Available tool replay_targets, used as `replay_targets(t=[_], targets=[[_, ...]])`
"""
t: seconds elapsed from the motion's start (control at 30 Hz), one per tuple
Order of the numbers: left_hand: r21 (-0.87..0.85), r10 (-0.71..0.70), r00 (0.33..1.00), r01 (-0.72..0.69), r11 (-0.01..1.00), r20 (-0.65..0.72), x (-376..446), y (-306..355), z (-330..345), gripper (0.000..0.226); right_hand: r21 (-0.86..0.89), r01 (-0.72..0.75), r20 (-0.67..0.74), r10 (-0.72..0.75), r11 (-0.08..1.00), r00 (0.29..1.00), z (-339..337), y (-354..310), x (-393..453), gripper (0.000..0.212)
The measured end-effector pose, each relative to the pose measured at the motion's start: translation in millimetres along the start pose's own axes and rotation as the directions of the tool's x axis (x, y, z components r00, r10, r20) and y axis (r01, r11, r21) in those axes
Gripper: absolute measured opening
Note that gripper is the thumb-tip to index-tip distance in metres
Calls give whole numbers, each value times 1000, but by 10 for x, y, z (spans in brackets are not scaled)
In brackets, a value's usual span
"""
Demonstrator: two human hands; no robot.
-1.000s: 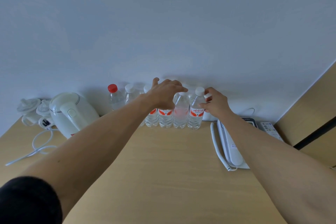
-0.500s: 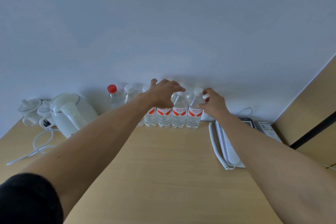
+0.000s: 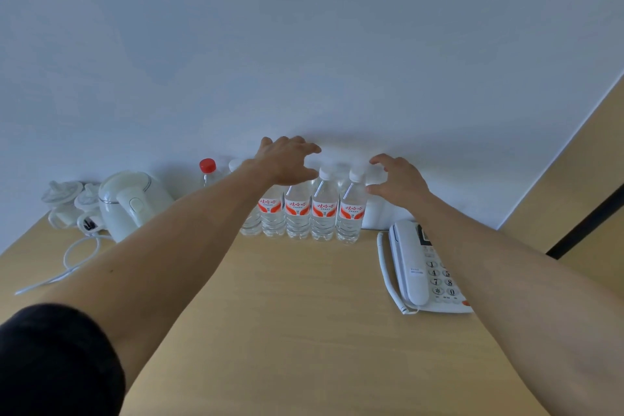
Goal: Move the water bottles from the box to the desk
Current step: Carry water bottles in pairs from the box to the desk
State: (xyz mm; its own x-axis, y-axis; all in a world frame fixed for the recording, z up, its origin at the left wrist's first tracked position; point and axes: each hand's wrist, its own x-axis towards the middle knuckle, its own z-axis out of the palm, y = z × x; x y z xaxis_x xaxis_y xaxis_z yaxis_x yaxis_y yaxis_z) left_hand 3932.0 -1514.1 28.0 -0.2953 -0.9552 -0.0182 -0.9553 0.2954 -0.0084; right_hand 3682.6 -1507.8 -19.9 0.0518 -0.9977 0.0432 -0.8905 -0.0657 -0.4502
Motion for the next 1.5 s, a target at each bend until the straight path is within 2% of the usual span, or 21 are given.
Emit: replay_targets(t=[0.23,0.37,0.57,0.7,1.0,1.27,1.5], targets=[[21,-92,996,92,996,3,-79,88,-65,57,-96,35,26,-33,995,999,-106,-45,-151,51],[50,-92,996,91,995,6,-133,155,-85,56,-142,25,10,-24,990,1000,-201,-74,-282,49],[91,-15,1000,14,996,11,-228,324,-142,58,-142,-46,-34,42,989,999,-311,-95,-624,50],[106,94,996,-93,990,-5,-370,479,-176,59,-151,-125,-77,114,981,990,-396,-108,-960,50],[53,284,959,-284,957,5,-837,930,-13,61,-136,-330,-139,312,934,940,-328,-81,-2121,49],[23,491,870,-492,870,35,-1242,1866,150,61,-80,-521,-248,489,850,836,-402,237,-3243,48],[0,725,685,-727,687,65,-1862,3129,311,59,-10,-743,-269,714,669,646,-565,772,-4390,57]])
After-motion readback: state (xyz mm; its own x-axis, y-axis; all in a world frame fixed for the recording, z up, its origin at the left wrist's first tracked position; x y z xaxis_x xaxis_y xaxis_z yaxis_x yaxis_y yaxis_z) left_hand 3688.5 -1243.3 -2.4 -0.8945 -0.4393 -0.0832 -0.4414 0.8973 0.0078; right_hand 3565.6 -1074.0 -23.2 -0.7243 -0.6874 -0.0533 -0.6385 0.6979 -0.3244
